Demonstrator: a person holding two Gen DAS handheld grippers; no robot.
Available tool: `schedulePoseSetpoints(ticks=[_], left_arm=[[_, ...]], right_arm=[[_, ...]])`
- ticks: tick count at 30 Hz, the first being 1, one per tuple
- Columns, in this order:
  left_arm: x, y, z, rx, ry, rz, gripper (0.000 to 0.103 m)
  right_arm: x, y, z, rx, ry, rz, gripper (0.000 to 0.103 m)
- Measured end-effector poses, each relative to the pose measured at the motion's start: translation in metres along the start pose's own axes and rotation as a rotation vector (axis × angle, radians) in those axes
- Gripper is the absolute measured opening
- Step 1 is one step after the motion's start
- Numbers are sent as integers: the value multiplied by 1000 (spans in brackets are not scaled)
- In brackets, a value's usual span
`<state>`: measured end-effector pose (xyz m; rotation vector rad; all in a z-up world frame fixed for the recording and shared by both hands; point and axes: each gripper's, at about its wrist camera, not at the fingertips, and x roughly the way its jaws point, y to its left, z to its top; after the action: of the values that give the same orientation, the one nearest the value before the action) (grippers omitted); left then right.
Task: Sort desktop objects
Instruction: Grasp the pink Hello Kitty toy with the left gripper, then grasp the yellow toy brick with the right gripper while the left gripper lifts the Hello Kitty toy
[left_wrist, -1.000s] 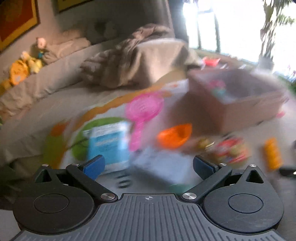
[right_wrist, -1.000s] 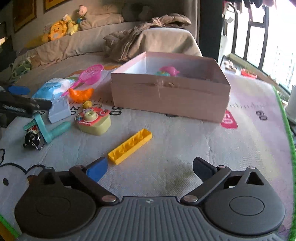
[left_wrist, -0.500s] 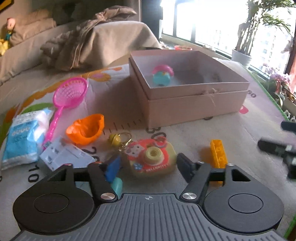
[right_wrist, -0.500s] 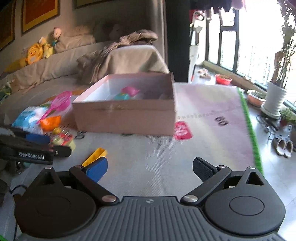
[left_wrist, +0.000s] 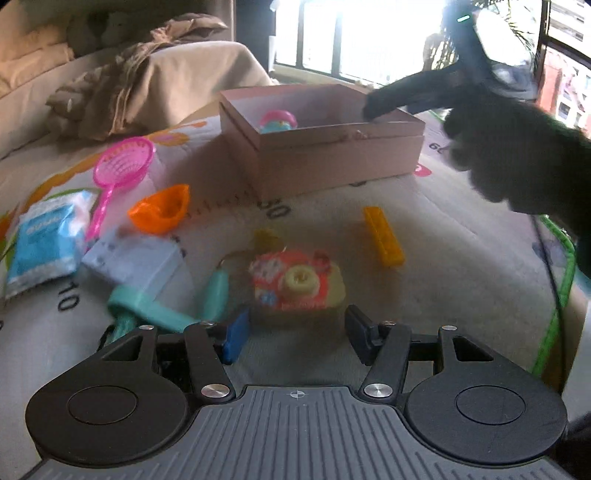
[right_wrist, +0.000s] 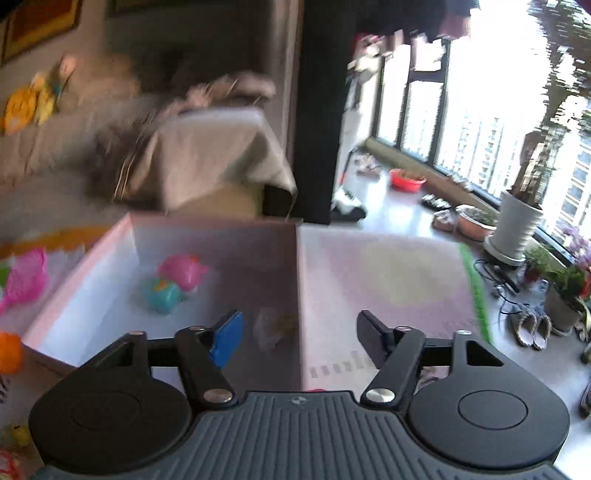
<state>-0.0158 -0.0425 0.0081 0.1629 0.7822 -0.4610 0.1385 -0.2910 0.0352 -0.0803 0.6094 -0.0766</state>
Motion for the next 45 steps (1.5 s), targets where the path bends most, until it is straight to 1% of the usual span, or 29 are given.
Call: schedulePoseSetpoints(ticks=[2, 4, 6, 9, 11, 13, 14, 16, 17, 18, 20, 21, 23, 26, 28, 29, 30, 31, 33, 35, 39, 41, 43, 44, 45], left_arm=[[-4, 4, -4, -2, -5, 1, 72], [-6, 7, -7, -9, -10, -12, 76], [-6, 9, -8, -14, -14, -25, 82], [-5, 11, -7, -21, -19, -51, 87], [-3, 9, -5, -32, -19, -67, 89], [-2, 7, -4, -36, -22, -67, 90], [-2, 6, -4, -37, -24, -67, 90], [-1, 6, -3, -45, -34, -71, 92], [0, 6, -2, -48, -39, -74, 94], [1, 6, -1, -49, -43, -75, 95], [6, 7, 0, -40, -46, -68, 95], [8, 9, 2, -37, -44, -62, 95], [12, 14, 4, -24, -40, -41, 95], [13, 23, 7, 12, -48, 4, 97], [10, 28, 8, 17, -42, 19, 97], [7, 29, 9, 13, -42, 21, 98], [4, 30, 9, 7, -44, 18, 99], [2, 29, 9, 2, -45, 12, 99], [-2, 26, 8, -8, -48, 3, 99], [-4, 23, 9, -17, -50, 2, 99], [5, 14, 14, -34, -43, 17, 99], [15, 8, 19, -42, -30, 35, 98], [22, 2, 21, -44, -22, 59, 88], [24, 1, 22, -46, -19, 64, 76], [25, 0, 22, -50, -21, 72, 70]], right_arm=[[10, 17, -3, -60, 20, 18, 55], [4, 30, -8, -97, -17, -3, 54], [0, 37, -9, -111, -20, 21, 54], [-8, 45, -12, -136, -27, 74, 54], [-14, 51, -15, -158, -29, 107, 53], [-22, 52, -18, -168, -26, 129, 53], [-31, 50, -20, -159, -33, 134, 54], [-49, 42, -24, -129, -52, 149, 64], [-62, 37, -27, -112, -73, 159, 73], [-74, 32, -32, -93, -93, 168, 80], [-98, 23, -43, -67, -106, 197, 82], [-104, 19, -48, -57, -95, 212, 82], [-112, 18, -61, -44, -47, 247, 82], [-114, 27, -80, -42, 18, 294, 82], [-112, 37, -88, -59, 35, 314, 78], [-112, 42, -90, -62, 39, 322, 72], [-106, 48, -90, -58, 48, 335, 66], [-102, 52, -90, -51, 59, 347, 61], [-93, 60, -93, -48, 92, 363, 41], [-86, 67, -96, -70, 120, 359, 34], [-97, 65, -106, -133, 102, 328, 30], [-102, 57, -112, -141, 98, 286, 30], [-106, 49, -116, -154, 88, 213, 30], [-108, 43, -116, -148, 84, 188, 30], [-109, 38, -116, -131, 85, 189, 30]])
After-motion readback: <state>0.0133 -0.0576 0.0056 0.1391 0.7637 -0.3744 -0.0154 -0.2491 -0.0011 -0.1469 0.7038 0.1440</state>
